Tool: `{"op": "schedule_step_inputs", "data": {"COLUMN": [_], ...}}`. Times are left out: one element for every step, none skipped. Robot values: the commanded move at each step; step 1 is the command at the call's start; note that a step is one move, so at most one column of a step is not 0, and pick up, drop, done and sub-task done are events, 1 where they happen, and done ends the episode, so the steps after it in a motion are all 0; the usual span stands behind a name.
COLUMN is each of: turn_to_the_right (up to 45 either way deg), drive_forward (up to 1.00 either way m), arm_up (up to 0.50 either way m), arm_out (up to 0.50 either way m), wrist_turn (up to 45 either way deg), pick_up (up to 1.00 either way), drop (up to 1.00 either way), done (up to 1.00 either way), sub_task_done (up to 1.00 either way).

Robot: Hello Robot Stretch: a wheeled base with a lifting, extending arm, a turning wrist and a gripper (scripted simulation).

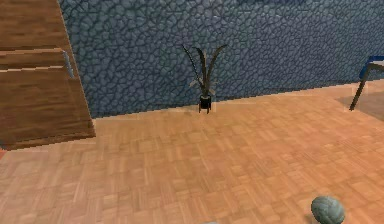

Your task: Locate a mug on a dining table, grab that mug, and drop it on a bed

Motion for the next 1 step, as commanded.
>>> {"op": "schedule_step_inputs", "data": {"turn_to_the_right": [45.0], "drive_forward": [0.0], "arm_up": [0.0], "arm_out": [0.0], "wrist_turn": [0.0], "pick_up": [0.0], "drop": [0.0], "done": [0.0], "sub_task_done": [0.0]}}
